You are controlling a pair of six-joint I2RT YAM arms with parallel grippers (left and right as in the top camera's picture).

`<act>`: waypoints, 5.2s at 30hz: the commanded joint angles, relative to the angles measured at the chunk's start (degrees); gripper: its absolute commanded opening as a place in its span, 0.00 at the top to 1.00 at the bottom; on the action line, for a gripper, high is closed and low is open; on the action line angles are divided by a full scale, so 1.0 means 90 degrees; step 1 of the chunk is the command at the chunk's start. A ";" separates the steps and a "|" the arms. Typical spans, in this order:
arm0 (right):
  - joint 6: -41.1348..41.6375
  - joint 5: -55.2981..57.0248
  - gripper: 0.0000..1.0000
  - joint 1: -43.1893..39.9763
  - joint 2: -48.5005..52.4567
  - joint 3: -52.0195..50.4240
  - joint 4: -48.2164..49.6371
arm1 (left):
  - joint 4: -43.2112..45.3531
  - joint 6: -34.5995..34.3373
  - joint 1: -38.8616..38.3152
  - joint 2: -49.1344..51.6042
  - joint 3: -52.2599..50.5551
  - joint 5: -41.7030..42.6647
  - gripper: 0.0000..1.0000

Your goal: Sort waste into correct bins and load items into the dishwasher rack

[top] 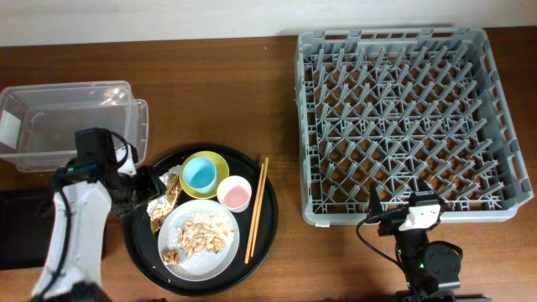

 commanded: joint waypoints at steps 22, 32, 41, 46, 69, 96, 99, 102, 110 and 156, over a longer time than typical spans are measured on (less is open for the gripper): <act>0.0010 0.0056 0.02 -0.0041 -0.0044 -0.0051 -0.0015 | 0.1494 0.0253 0.0039 0.1581 0.0194 0.0328 0.99; 0.0010 0.0056 0.02 -0.0041 -0.0044 -0.0051 -0.0015 | 0.0469 0.0250 0.0041 -0.0097 0.0976 0.0328 0.99; 0.0010 0.0056 0.02 -0.0041 -0.0044 -0.0051 -0.0015 | 0.2943 -0.0753 0.0449 -0.0935 0.0976 0.0109 0.99; 0.0010 0.0056 0.02 -0.0041 -0.0044 -0.0051 -0.0015 | 0.4578 -0.0721 0.0476 -0.0311 0.0974 -0.2820 0.99; 0.0010 0.0056 0.02 -0.0041 -0.0044 -0.0051 -0.0015 | 0.1251 0.0780 0.0000 0.0430 -0.0478 -0.0095 0.39; 0.0010 0.0056 0.02 -0.0041 -0.0044 -0.0051 -0.0015 | 0.3038 0.0918 -0.0532 0.0325 0.1938 -0.1234 1.00; 0.0010 0.0056 0.02 -0.0041 -0.0044 -0.0051 -0.0015 | 0.4595 0.0780 -0.0197 0.0811 0.1938 -0.2421 1.00; 0.0010 0.0056 0.02 -0.0041 -0.0044 -0.0051 -0.0015 | 0.4928 -0.2419 0.0478 0.1552 0.1938 -0.2152 1.00; 0.0010 0.0056 0.01 -0.0041 -0.0044 -0.0051 -0.0015 | 0.4886 -0.2586 0.1530 0.1161 0.1938 -0.0146 0.01; 0.1273 -0.0474 0.02 0.5003 1.0586 1.1081 -0.6953 | -0.2089 -0.3208 0.4092 -0.1066 0.1938 -0.0709 0.01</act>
